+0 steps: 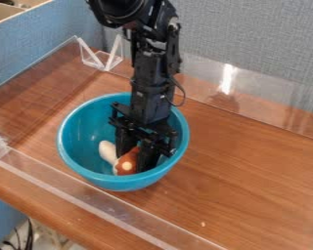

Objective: Remove the mushroom from inside the blue bowl and put it on the table

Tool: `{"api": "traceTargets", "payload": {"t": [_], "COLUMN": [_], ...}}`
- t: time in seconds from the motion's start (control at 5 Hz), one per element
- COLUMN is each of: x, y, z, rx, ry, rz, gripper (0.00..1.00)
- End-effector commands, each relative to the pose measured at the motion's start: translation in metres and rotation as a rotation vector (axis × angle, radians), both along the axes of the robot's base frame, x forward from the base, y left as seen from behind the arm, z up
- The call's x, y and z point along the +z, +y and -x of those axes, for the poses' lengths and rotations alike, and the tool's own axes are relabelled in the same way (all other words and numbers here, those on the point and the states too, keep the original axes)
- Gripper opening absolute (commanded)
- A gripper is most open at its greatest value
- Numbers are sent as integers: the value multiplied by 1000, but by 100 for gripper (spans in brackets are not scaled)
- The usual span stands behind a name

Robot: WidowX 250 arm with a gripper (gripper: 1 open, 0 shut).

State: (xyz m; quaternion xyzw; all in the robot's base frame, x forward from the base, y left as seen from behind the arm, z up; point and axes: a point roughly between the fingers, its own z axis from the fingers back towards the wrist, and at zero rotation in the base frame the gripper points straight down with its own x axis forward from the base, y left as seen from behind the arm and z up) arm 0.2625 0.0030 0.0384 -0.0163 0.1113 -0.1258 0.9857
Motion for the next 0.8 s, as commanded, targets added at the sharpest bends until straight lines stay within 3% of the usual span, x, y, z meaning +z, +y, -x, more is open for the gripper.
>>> {"api": "traceTargets", "payload": {"t": [0.0, 0.2, 0.6], "x": [10, 17, 8], "y": [8, 11, 15], "z": [-6, -6, 6], "rx": [16, 30, -37], "ry": [-40, -43, -47], "rz": [1, 4, 9], "gripper": [0, 0, 0]}}
